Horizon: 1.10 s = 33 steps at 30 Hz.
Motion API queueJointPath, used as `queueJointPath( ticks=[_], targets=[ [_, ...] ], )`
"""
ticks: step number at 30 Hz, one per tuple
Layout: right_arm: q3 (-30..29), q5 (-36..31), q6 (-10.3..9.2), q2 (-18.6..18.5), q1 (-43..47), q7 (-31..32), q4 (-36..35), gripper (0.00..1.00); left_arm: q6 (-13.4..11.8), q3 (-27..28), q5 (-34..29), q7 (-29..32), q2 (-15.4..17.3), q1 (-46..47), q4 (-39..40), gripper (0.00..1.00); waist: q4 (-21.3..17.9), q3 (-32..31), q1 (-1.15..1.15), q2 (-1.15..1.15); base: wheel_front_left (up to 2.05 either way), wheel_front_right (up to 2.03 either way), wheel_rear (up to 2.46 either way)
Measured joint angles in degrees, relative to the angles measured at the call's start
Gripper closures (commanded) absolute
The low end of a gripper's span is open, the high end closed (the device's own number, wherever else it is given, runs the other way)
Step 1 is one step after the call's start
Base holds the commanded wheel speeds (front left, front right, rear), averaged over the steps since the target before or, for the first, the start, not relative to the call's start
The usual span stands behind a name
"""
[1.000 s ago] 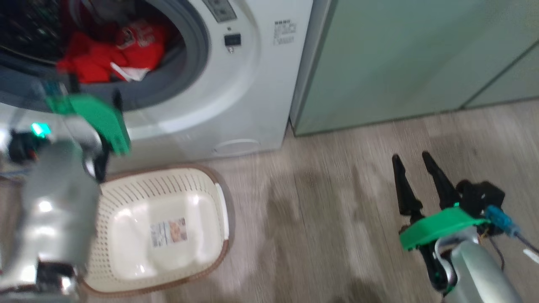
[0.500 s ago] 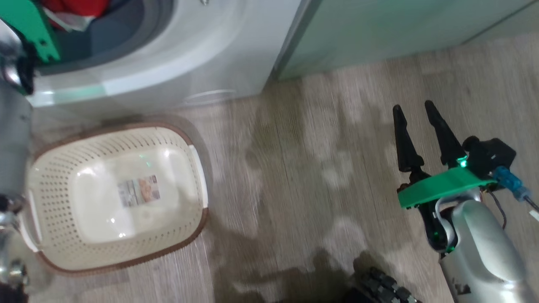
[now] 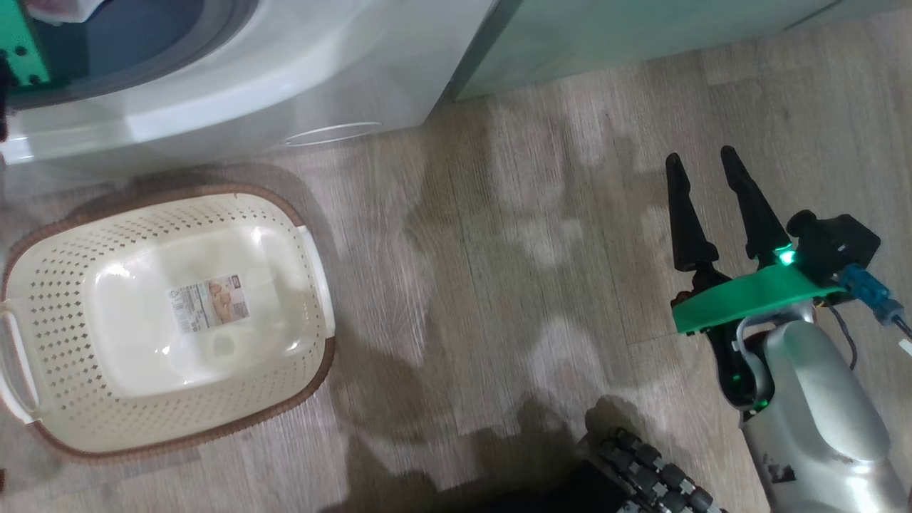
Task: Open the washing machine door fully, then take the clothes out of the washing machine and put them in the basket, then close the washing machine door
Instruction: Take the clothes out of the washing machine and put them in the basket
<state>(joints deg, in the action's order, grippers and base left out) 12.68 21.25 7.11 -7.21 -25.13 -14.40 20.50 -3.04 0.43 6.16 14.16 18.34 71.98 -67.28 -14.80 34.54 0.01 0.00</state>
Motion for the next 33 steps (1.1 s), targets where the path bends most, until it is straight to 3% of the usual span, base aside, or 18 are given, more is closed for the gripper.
queueJointPath(
  ticks=[10,24,33],
  targets=[
    [-0.6,0.0,0.00,0.0,0.5,0.0,1.0,0.00,0.4,-3.4,-1.1,-4.7,-0.2,0.0,-4.2,1.00,0.6,-2.6,0.00,0.00,0.00,0.00,0.00],
    [-0.5,0.5,0.00,-0.3,7.5,-0.1,3.3,0.00,-0.4,-8.7,-2.7,-10.4,-8.2,-17.0,-6.4,1.00,4.4,-16.4,-0.01,0.01,0.00,0.00,0.00],
    [-0.6,0.5,0.00,-0.8,11.5,-0.1,4.4,0.00,3.4,-10.3,-1.9,-13.0,-12.8,-26.7,-6.8,1.00,8.2,-23.9,-0.01,0.01,0.00,0.00,0.00]
  ],
)
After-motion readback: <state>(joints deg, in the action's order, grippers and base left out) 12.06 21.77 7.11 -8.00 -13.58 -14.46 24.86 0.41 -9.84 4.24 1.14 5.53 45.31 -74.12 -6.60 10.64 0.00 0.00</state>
